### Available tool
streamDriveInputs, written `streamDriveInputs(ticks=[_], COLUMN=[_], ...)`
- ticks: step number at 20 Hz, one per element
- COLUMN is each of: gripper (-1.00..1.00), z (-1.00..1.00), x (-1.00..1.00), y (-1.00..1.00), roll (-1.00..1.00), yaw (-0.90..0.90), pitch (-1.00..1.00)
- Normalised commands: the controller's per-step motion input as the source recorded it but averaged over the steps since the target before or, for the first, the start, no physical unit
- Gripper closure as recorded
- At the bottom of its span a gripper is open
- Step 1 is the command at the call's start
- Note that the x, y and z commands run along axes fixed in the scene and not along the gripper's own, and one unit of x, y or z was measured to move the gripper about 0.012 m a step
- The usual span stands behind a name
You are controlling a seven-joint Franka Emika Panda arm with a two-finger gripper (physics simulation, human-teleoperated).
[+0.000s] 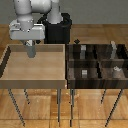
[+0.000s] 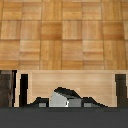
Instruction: Place the milk carton into the appropriate compartment.
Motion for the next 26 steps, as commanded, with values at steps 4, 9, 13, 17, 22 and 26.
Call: streamDriveInputs(ticks=[4,9,13,17,22,26], gripper=[1.0,1.0,1.0,1.0,1.0,1.0], z=[0.0,0.0,0.0,0.0,0.0,0.0], x=[0.0,0.0,0.0,0.0,-0.6,-1.0], y=[1.0,1.0,1.0,1.0,0.2,0.0], roll=[0.0,0.0,0.0,0.0,0.0,0.0], yaw=[0.0,0.0,0.0,0.0,0.0,0.0], pitch=[0.0,0.0,0.0,0.0,0.0,0.0])
